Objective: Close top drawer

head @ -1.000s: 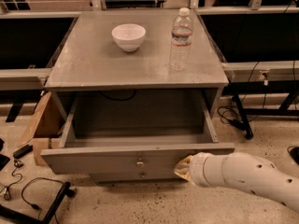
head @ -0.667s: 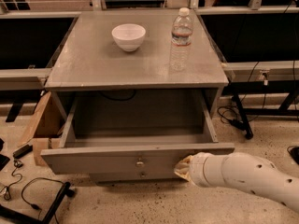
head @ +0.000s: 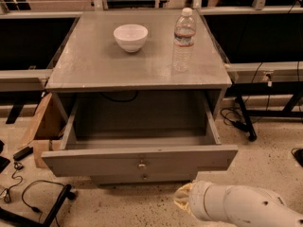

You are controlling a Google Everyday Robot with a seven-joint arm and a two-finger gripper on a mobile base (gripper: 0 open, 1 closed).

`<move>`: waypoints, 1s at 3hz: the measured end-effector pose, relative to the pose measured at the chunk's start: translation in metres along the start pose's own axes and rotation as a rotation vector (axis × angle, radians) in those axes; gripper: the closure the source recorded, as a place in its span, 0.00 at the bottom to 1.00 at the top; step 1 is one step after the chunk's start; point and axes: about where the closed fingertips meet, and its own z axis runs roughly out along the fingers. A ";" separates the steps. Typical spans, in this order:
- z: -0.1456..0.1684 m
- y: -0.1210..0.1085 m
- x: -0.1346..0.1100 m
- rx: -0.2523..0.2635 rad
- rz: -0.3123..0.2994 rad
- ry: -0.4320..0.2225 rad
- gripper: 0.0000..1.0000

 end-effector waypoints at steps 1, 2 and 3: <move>0.015 0.008 0.009 -0.032 -0.033 -0.014 1.00; 0.029 -0.019 0.014 -0.033 -0.057 -0.031 1.00; 0.046 -0.061 0.013 -0.048 -0.103 -0.043 1.00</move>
Offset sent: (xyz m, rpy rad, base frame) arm 0.0649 -0.0157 -0.0323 0.0186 -0.0331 0.0931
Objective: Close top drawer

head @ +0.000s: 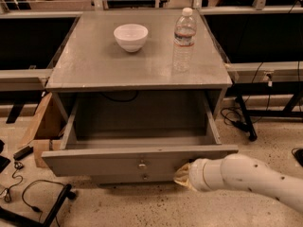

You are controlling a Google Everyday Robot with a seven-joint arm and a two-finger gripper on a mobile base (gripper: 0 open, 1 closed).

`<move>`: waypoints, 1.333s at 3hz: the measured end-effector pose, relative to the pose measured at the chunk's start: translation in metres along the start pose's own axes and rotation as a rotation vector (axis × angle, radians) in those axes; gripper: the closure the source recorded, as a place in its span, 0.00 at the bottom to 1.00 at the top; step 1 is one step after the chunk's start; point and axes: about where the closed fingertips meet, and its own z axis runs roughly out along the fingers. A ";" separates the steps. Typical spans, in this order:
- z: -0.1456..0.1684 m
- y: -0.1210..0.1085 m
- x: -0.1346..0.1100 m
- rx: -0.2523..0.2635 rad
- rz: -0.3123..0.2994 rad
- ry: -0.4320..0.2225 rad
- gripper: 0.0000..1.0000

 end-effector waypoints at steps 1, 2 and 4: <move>0.004 -0.011 0.001 -0.007 -0.013 -0.003 1.00; 0.006 -0.026 -0.002 -0.010 -0.025 -0.006 1.00; 0.008 -0.039 -0.005 -0.011 -0.035 -0.010 1.00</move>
Offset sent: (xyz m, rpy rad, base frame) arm 0.1734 -0.0025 0.0362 -0.0135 -0.0444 0.1254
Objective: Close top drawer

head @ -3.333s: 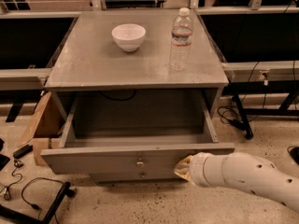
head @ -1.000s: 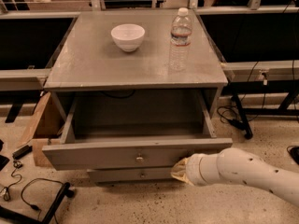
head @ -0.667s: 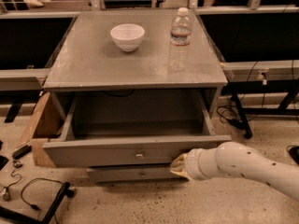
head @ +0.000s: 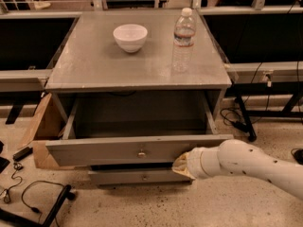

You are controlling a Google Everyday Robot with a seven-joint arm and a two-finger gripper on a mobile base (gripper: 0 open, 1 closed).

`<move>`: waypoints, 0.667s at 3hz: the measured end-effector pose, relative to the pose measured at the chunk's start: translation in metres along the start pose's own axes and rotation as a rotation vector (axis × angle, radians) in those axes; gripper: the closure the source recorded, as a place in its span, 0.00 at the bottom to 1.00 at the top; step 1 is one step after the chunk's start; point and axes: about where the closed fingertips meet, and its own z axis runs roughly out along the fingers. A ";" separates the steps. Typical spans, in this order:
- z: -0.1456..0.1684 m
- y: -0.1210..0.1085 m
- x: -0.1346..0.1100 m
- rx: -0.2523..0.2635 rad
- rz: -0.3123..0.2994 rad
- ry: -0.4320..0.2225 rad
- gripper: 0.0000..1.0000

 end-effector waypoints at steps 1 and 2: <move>0.001 -0.014 -0.003 0.000 -0.011 -0.003 1.00; 0.002 -0.032 -0.008 0.003 -0.024 -0.005 1.00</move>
Offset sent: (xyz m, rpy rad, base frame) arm 0.1792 0.0034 0.0746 -0.0265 -0.1001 0.0888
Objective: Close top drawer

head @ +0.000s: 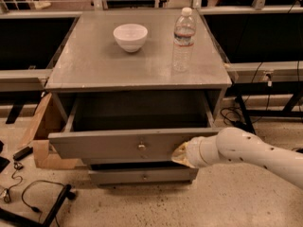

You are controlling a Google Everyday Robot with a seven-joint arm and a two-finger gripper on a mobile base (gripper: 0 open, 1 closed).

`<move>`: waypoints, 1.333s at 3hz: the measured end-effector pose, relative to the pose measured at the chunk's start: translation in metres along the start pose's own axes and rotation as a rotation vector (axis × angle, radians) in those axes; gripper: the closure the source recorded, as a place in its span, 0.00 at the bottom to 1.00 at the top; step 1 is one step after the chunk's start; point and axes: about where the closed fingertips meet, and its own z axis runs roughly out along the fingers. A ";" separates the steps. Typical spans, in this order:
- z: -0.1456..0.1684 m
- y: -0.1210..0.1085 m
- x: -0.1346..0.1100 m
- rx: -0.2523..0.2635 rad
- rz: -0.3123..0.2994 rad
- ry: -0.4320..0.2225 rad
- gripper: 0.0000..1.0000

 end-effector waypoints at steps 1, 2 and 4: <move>-0.001 -0.003 -0.001 0.003 -0.002 -0.001 1.00; -0.003 -0.018 -0.003 0.015 -0.012 -0.004 1.00; -0.008 -0.060 -0.007 0.056 -0.027 -0.005 1.00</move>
Offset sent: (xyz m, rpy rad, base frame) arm 0.1608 -0.0199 0.0812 -0.0040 -0.1683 0.0070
